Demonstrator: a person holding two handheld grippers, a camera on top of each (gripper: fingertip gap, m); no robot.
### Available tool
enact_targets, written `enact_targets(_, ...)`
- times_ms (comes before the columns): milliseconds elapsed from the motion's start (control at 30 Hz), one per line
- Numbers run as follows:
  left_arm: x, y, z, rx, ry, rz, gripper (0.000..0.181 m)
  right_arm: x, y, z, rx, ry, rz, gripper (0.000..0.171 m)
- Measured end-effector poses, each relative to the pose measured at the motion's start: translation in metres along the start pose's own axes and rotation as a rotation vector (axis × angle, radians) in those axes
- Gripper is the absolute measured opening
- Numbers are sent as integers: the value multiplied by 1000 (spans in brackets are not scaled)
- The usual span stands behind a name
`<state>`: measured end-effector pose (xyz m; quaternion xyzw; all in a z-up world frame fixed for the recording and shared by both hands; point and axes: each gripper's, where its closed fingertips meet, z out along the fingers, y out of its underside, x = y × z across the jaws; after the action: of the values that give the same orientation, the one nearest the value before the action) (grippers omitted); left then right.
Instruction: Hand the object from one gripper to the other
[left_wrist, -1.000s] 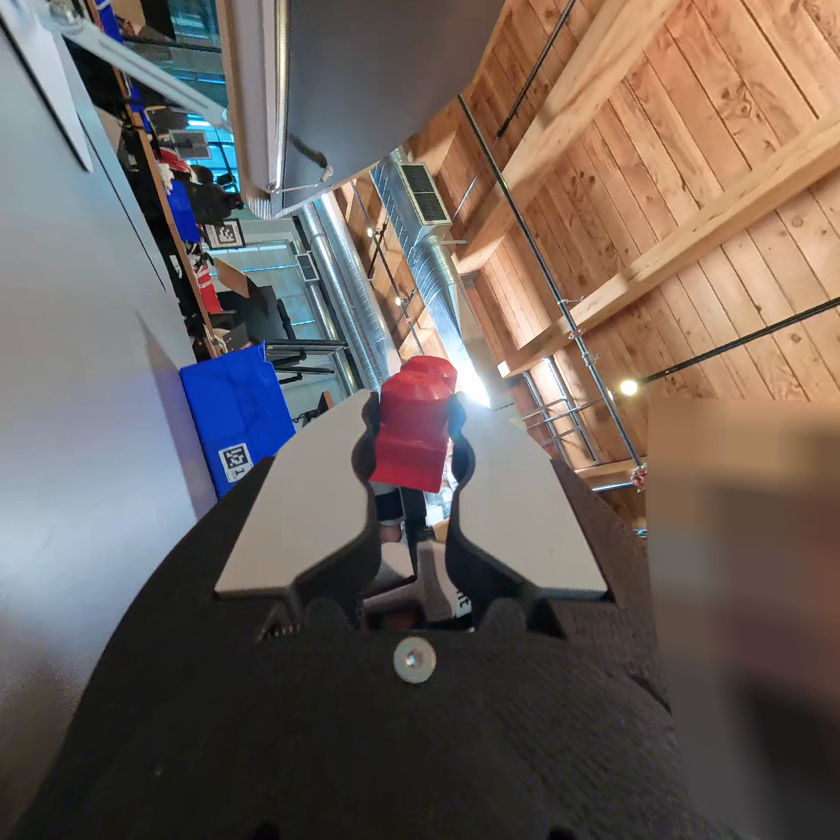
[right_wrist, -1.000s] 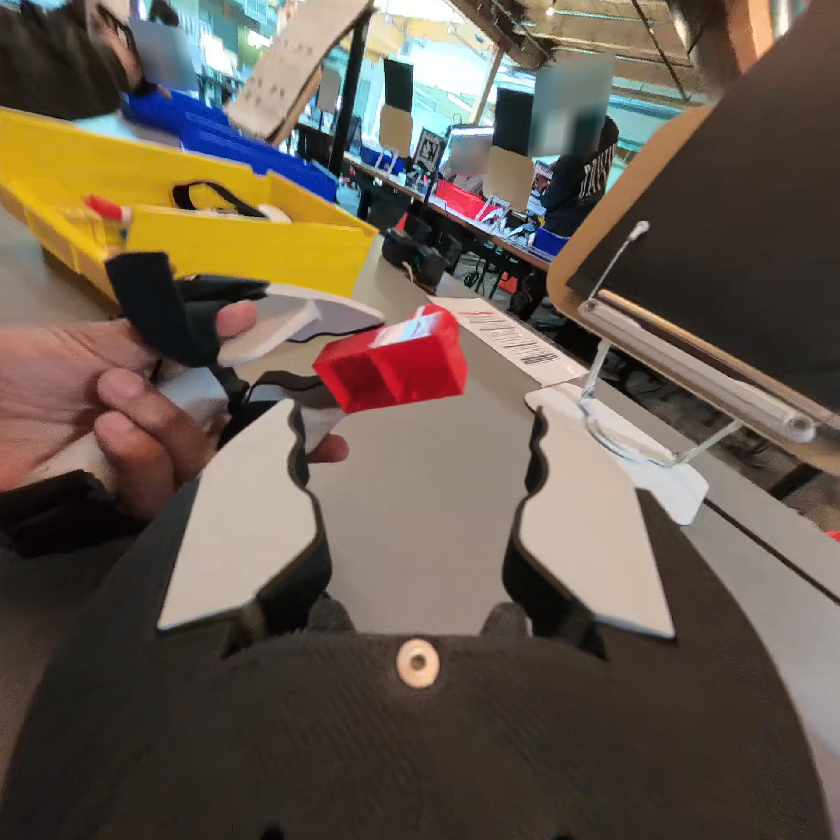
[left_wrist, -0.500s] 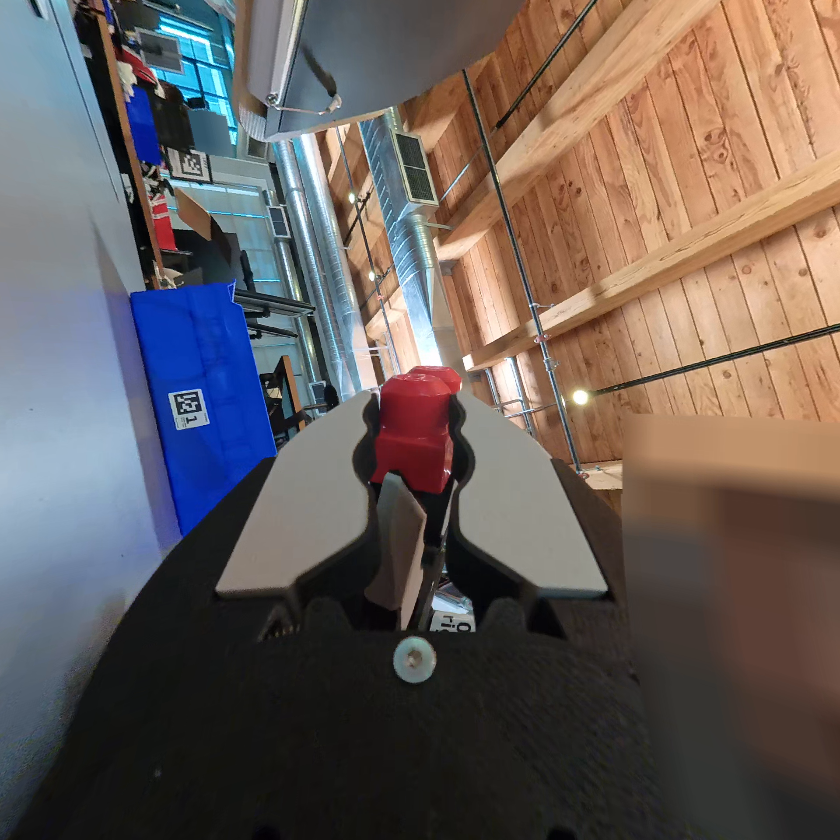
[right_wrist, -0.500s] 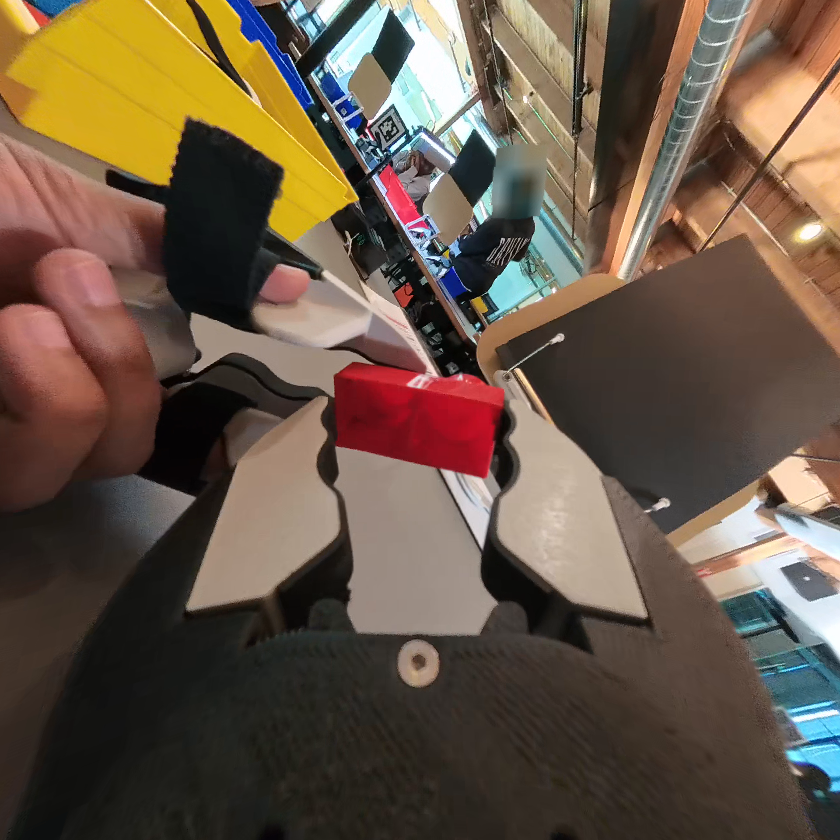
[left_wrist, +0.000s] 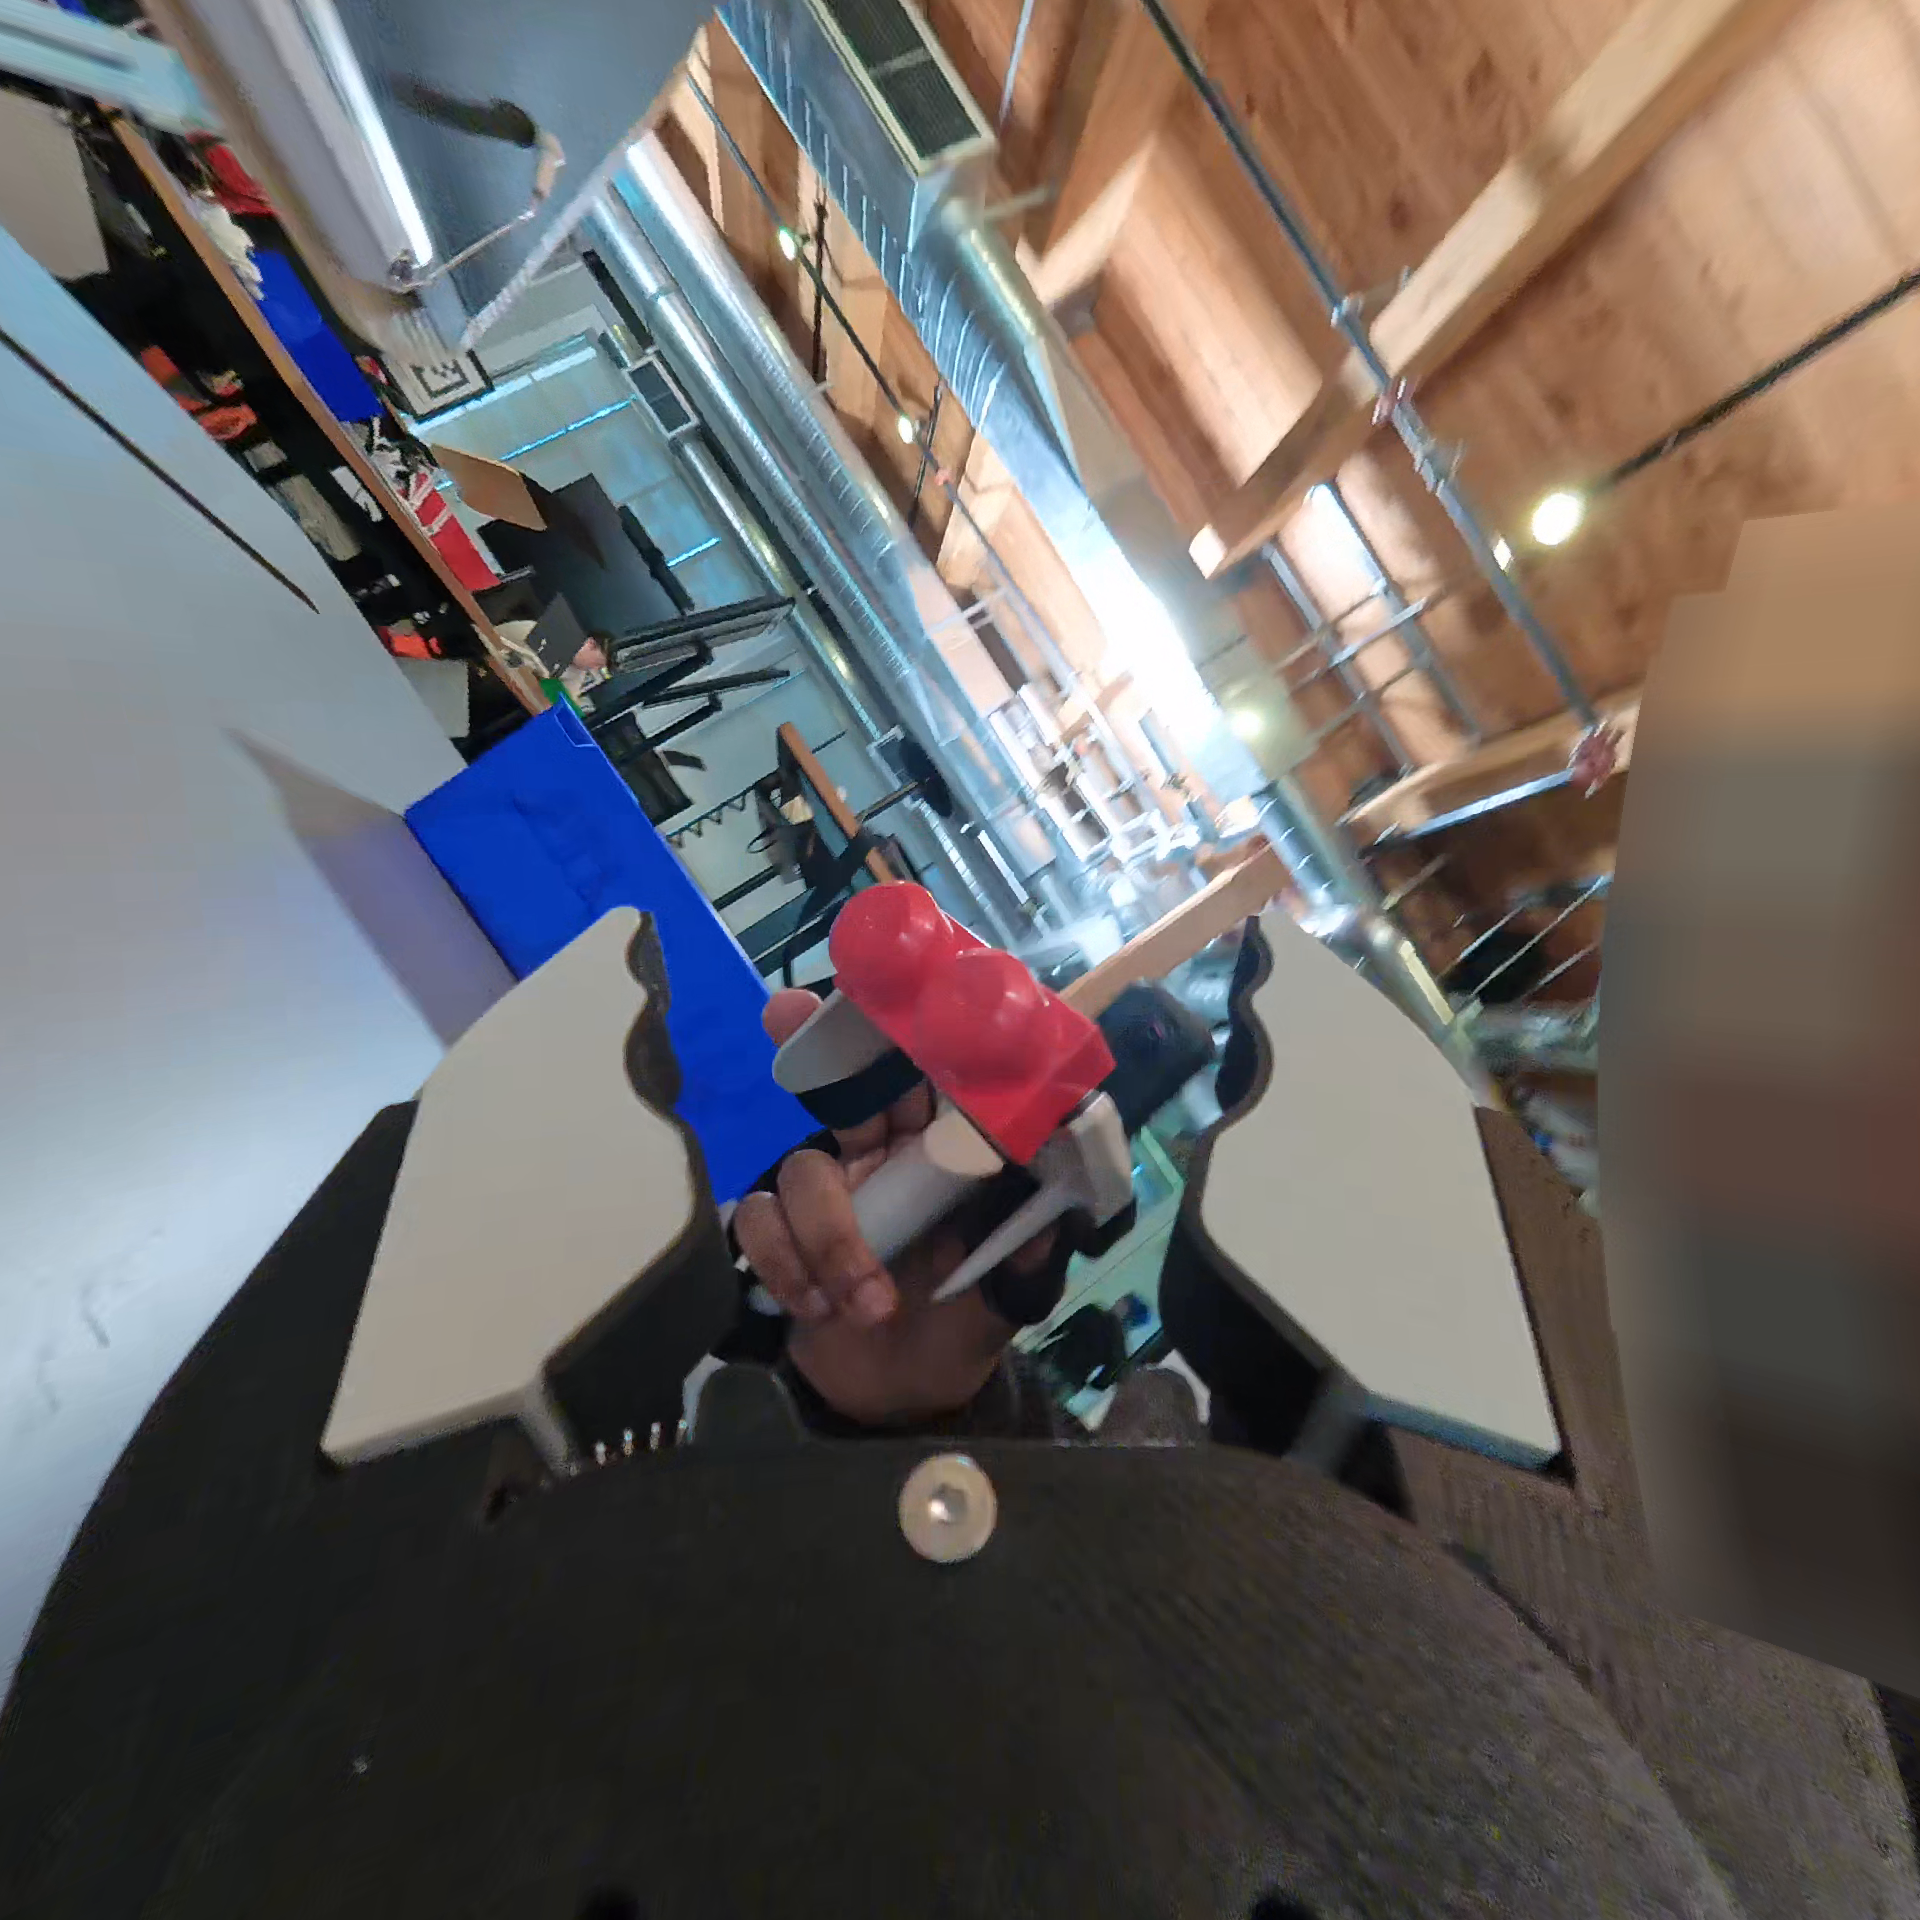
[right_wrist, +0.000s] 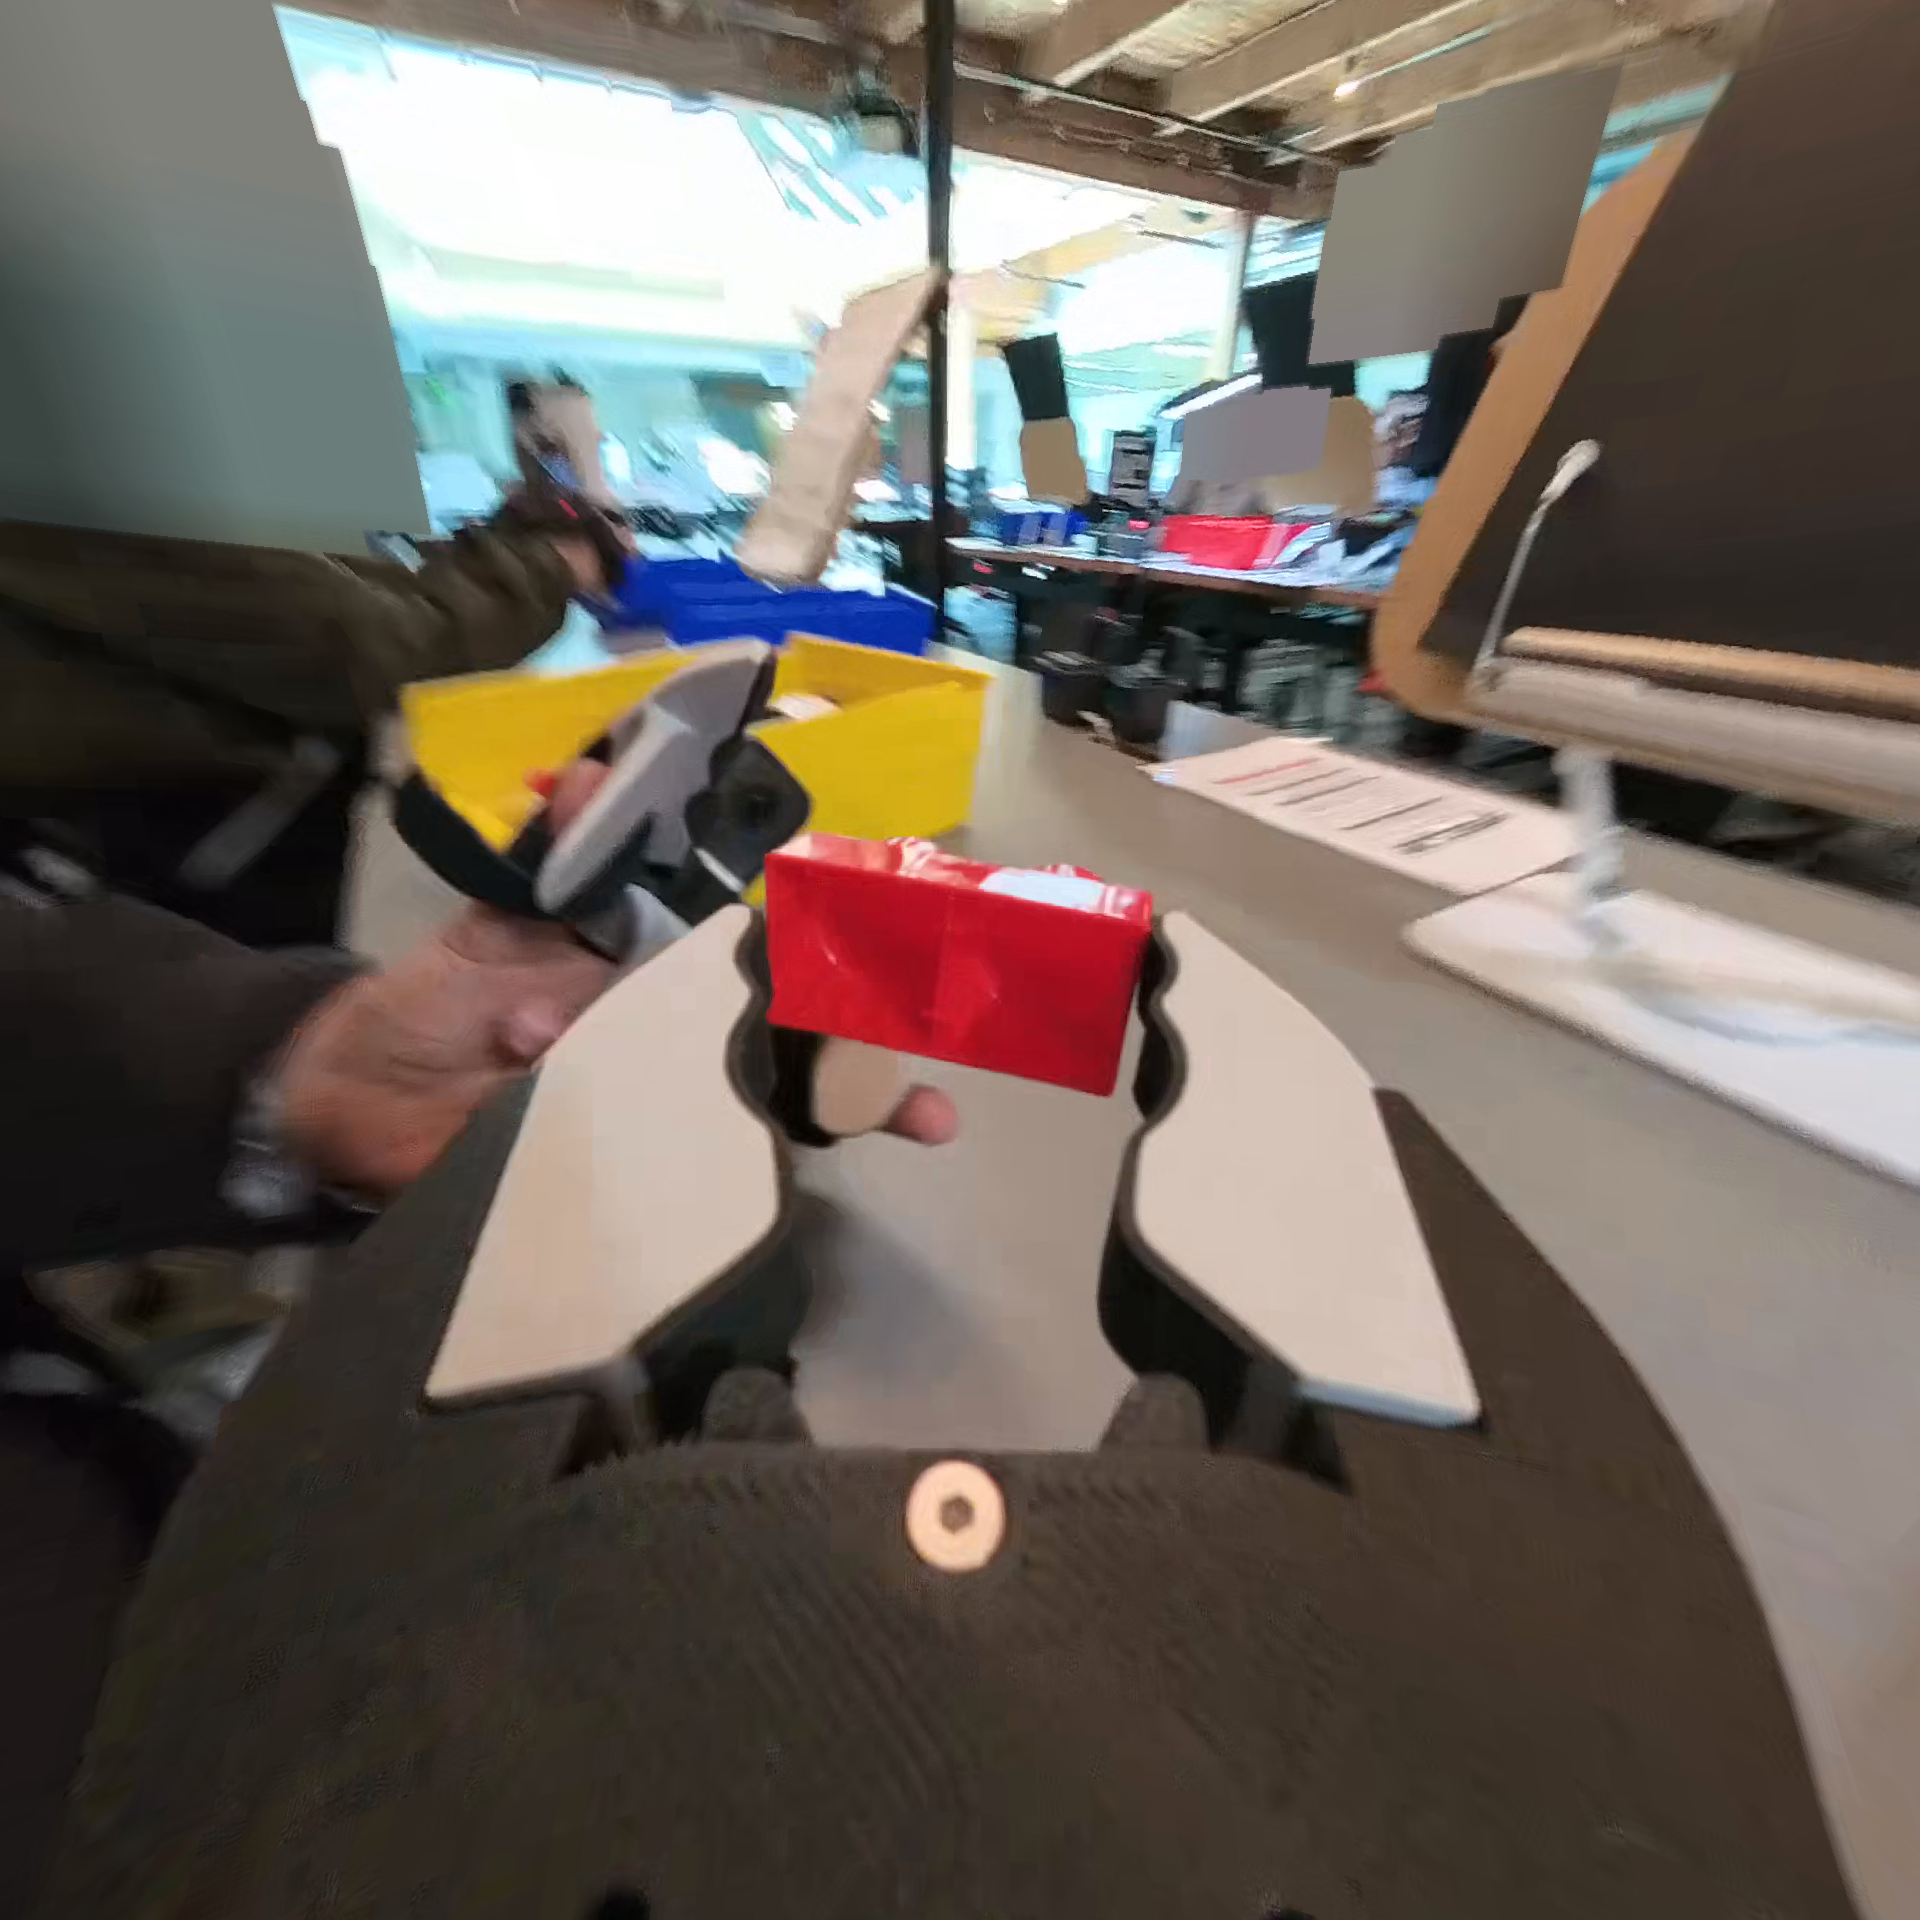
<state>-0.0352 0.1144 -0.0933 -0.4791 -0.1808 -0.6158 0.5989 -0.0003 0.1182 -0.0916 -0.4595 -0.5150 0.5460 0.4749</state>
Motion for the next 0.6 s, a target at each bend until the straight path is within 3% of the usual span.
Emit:
enact_targets(200, 13, 29, 11, -210, 6, 236, 111, -2, -14, -9, 115, -274, 519, 69)
enact_targets(333, 15, 47, 13, -315, 12, 314, 110, -11, -12, -9, 78, -357, 542, 69)
enact_targets(600, 14, 43, 9, -342, 16, 314, 97, -21, -6, -12, 2, -431, 506, 69)
